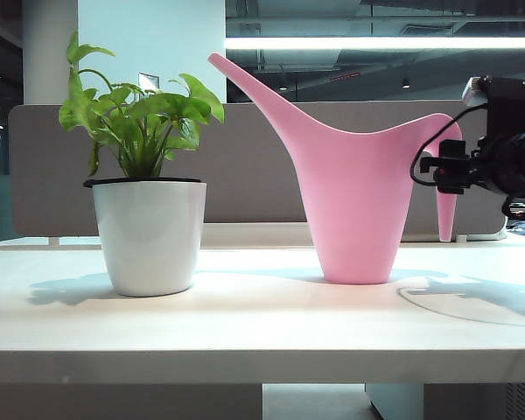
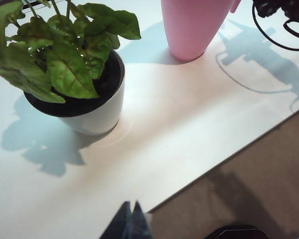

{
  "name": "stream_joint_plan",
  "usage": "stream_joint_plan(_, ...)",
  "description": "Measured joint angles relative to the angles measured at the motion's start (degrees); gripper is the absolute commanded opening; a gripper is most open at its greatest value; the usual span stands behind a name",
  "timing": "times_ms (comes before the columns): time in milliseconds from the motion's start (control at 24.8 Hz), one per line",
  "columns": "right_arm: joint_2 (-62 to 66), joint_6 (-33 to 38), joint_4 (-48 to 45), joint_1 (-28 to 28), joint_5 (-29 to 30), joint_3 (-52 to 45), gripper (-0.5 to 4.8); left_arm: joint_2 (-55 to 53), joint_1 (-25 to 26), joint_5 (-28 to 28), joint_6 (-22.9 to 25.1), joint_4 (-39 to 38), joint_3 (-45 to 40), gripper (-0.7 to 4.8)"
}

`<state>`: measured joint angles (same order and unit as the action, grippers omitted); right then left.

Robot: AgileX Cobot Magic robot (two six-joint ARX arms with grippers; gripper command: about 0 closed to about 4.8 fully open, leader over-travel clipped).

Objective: Pick up the watering can from the table, water the potted plant, and put the can back.

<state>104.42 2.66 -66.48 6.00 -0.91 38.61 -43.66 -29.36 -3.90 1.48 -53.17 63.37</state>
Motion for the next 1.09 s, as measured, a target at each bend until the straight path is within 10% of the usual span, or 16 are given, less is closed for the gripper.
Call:
stream_joint_plan(565,3.10,-0.11,6.08,0.00,3.54,8.63,2.64,-0.02,0.00,0.00,0.00,0.00,0.00,-0.05)
stream_joint_plan(1089,3.63,-1.09,6.21,-0.02,3.39,9.01,0.51,-0.02,0.00,0.00,0.00,0.00,0.00,-0.05)
